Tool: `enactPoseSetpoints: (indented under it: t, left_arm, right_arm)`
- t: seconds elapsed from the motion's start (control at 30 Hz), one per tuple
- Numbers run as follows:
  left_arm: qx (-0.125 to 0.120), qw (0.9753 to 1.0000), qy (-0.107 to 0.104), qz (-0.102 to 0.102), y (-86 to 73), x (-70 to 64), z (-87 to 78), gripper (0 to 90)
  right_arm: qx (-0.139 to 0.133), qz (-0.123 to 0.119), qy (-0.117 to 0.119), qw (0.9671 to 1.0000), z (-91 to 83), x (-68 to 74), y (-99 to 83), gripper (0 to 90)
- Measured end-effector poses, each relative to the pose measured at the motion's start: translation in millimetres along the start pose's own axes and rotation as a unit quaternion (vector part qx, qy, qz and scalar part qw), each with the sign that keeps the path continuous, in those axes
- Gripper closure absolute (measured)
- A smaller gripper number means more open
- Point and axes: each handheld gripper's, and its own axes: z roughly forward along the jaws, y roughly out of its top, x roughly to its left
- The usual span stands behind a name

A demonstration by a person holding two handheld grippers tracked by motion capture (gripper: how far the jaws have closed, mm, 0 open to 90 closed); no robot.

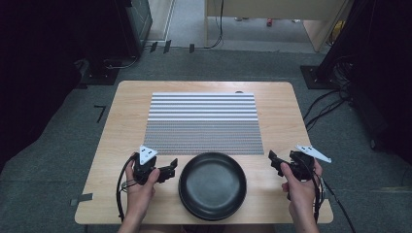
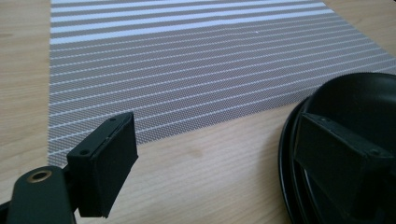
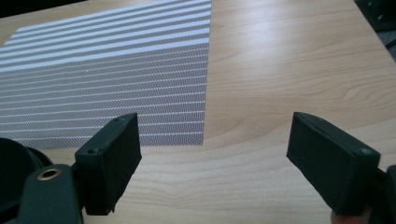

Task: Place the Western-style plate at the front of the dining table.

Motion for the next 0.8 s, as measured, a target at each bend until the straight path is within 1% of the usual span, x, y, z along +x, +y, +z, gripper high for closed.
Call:
enactPoseSetpoints:
  t: [0.13, 0.2, 0.23, 0.27, 0.3, 0.33, 0.37, 0.5, 0.53, 0.6, 0.67, 0.7, 0.8]
  left_arm:
    - [0.006, 1.0, -0.006, 0.002, -2.9, -3.2, 1.9, 13.0]
    - [0.008, 0.9999, -0.011, 0.001, -4.3, -5.5, 3.1, 13.0]
    - [0.008, 0.9999, -0.011, 0.001, -4.3, -5.5, 3.1, 13.0]
    - [0.008, 0.9999, -0.01, 0.0, -4.5, -6.0, 3.2, 13.0]
    - [0.009, 0.9999, -0.011, 0.0, -4.7, -6.3, 3.1, 13.0]
    - [0.009, 0.9999, -0.015, -0.002, -5.2, -6.9, 3.1, 13.0]
    - [0.009, 0.9999, -0.015, -0.002, -5.2, -6.9, 3.1, 13.0]
    - [0.01, 0.9997, -0.021, -0.003, -6.7, -9.5, 3.3, 13.0]
    - [0.01, 0.9997, -0.022, -0.003, -7.1, -10.1, 3.5, 13.0]
    - [0.011, 0.9996, -0.024, -0.001, -8.0, -11.2, 4.1, 13.0]
    - [0.014, 0.9995, -0.028, -0.001, -9.9, -12.8, 5.4, 13.0]
    - [0.014, 0.9995, -0.028, -0.001, -9.9, -12.8, 5.4, 13.0]
    - [0.017, 0.9994, -0.031, 0.002, -11.6, -15.2, 6.7, 13.0]
  right_arm:
    - [0.004, 0.002, 0.007, 1.0, -1.0, 1.4, -2.5, 16.8]
    - [0.012, -0.005, 0.019, 0.9997, -3.2, 5.1, -3.9, 17.6]
    - [0.012, -0.005, 0.019, 0.9997, -3.2, 5.1, -3.9, 17.6]
    - [0.014, -0.015, 0.026, 0.9994, -4.2, 9.6, -5.4, 17.8]
    - [0.014, -0.015, 0.026, 0.9994, -4.2, 9.6, -5.4, 17.8]
    - [0.019, -0.022, 0.035, 0.999, -4.2, 14.7, -7.7, 17.8]
    - [0.019, -0.022, 0.035, 0.999, -4.2, 14.7, -7.7, 17.8]
    - [0.029, -0.037, 0.048, 0.9978, -2.3, 24.1, -12.9, 18.1]
    - [0.034, -0.047, 0.054, 0.9968, -0.4, 28.1, -15.8, 19.2]
    - [0.037, -0.05, 0.059, 0.9963, 0.7, 30.0, -17.3, 20.0]
    - [0.044, -0.057, 0.072, 0.9948, 3.5, 34.8, -21.9, 21.3]
    - [0.044, -0.057, 0.072, 0.9948, 3.5, 34.8, -21.9, 21.3]
    - [0.05, -0.068, 0.083, 0.9929, 6.0, 41.8, -27.0, 22.2]
